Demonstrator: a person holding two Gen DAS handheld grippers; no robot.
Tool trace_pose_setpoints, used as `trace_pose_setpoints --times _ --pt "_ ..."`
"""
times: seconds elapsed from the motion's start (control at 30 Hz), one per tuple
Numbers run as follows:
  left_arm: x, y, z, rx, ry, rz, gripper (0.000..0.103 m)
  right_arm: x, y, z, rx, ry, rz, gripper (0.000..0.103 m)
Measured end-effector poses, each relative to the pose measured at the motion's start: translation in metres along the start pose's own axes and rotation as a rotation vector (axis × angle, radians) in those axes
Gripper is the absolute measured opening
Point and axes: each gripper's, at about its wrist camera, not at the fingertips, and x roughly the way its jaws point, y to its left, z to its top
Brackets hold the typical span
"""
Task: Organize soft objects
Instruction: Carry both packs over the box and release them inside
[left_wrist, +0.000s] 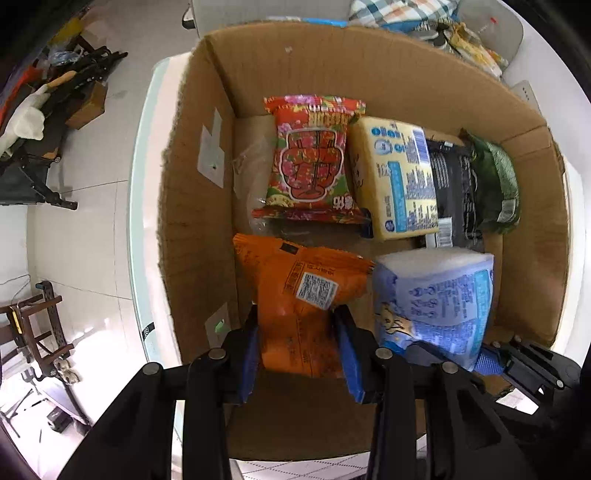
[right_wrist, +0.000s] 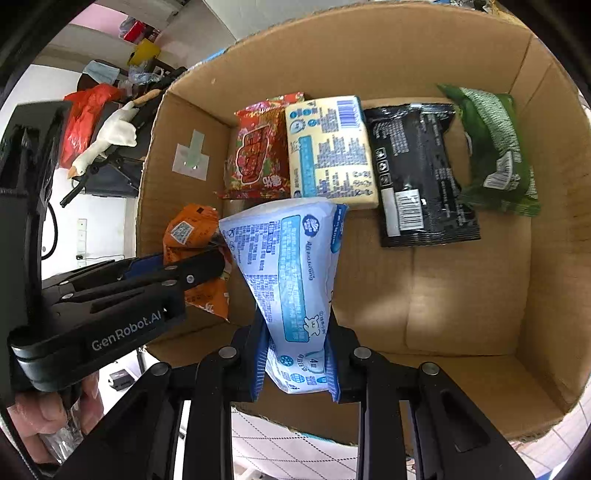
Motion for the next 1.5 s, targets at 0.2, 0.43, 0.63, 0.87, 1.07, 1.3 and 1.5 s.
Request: trace_pose_setpoints --times 0.2,0.43,0.63,0.87,1.07,1.3,1.5 --pt "-0.004 -0.004 -0.003 -0.023 -0.002 0.003 0.046 0.014 -0.004 0.005 -0.038 0.034 -0.035 0.076" --pt "-0.030 -0.009 -0.014 -0.031 -0.076 0.004 0.067 -0.006 -0.018 -0.003 -0.016 0.001 -0.063 0.076" --pt "-0.068 -0.019 -0.039 -0.047 -0.205 0.039 0.097 -0.048 -0.024 -0.015 -0.044 -0.068 -0.214 0.076" --pt "-0.095 -0.028 -0.066 -0.063 -0.287 0.019 0.098 -0.089 -0.025 -0.041 -0.066 -0.147 -0.333 0.103" --pt "-0.119 -0.036 -0.099 -0.069 -0.347 0.013 0.098 -0.134 -0.011 -0.072 -0.091 -0.257 -0.374 0.103" --pt "-0.164 -0.041 -0.144 -0.044 -0.434 0.017 0.098 -0.183 0.003 -0.118 -0.107 -0.326 -0.347 0.103" --pt "-0.193 -0.045 -0.168 -0.034 -0.485 0.009 0.098 -0.222 0.014 -0.149 -0.112 -0.396 -0.315 0.103"
